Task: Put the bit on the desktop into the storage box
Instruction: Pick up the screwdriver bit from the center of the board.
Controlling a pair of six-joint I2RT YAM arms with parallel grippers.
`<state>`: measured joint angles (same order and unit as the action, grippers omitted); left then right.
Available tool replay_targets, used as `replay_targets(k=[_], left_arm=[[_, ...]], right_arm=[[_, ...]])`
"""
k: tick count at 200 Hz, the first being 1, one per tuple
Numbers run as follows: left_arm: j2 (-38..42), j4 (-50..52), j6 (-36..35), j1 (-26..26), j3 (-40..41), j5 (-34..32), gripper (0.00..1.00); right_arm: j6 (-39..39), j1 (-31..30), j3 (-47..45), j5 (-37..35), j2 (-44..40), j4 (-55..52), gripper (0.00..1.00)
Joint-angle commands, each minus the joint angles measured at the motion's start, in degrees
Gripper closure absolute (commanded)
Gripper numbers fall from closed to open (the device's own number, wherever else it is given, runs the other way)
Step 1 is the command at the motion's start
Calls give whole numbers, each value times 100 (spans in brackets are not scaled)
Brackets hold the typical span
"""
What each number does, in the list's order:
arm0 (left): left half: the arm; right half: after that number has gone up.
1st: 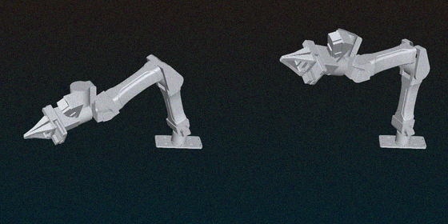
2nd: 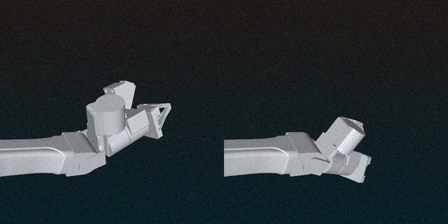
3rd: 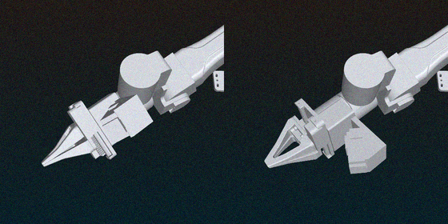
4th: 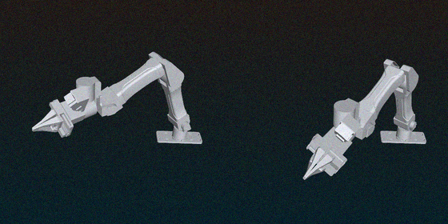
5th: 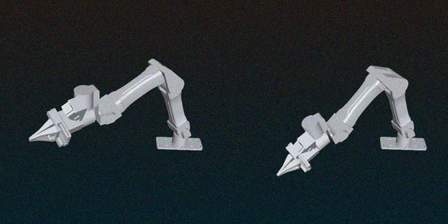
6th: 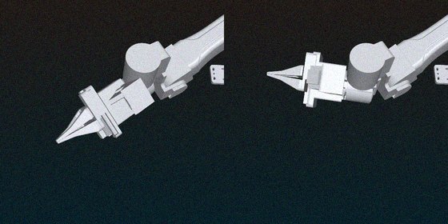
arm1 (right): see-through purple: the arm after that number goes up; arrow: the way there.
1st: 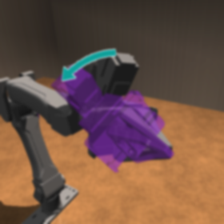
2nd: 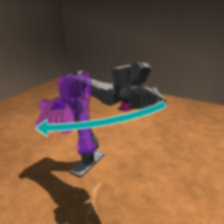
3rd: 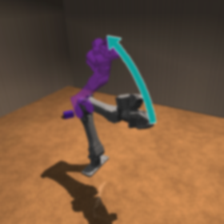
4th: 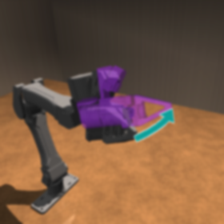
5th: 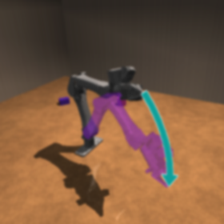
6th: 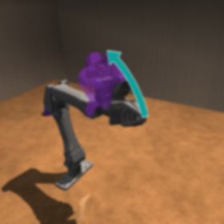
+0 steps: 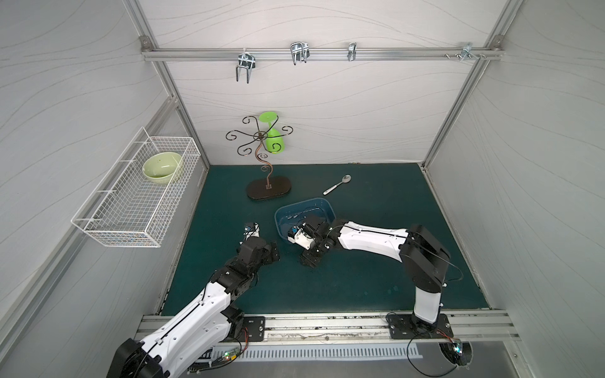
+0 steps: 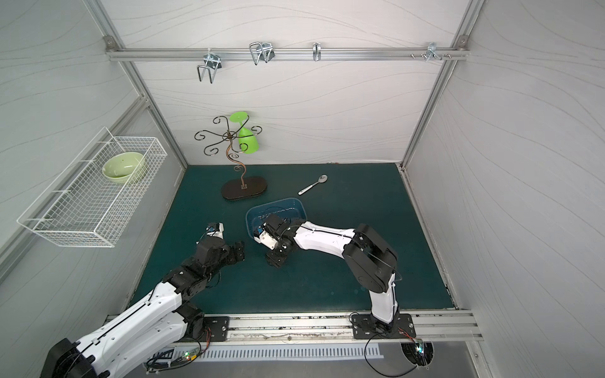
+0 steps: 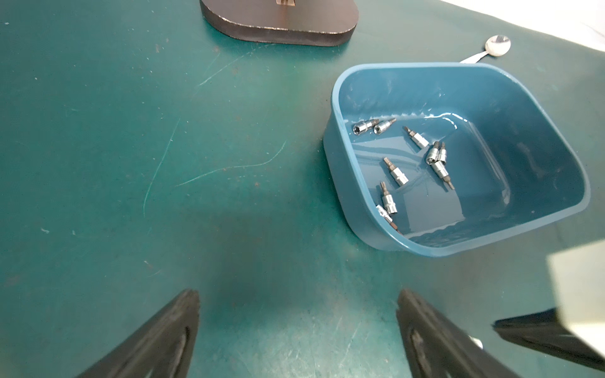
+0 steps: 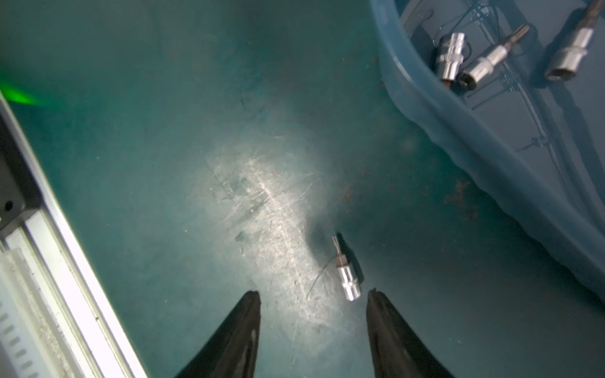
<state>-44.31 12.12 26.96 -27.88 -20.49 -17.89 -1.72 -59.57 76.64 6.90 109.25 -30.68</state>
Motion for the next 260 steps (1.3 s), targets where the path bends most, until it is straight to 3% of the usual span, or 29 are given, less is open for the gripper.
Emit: replay_targets(k=[1,88,204,260], left_arm=[[91,-131,-7,20,-24,-137,2],[49,-155,2,20,-23,-145,2],[11,-172,2,25,-23,-131,2],[12,-175,-5,20,-34,-135,2]], right_arm=[[190,-39,140,-126,178,-325,47],[200,-90,327,-475,552,-417,58],[229,-201,367,-772,749,-525,84],[258,-223,359,-781,718,-593,91]])
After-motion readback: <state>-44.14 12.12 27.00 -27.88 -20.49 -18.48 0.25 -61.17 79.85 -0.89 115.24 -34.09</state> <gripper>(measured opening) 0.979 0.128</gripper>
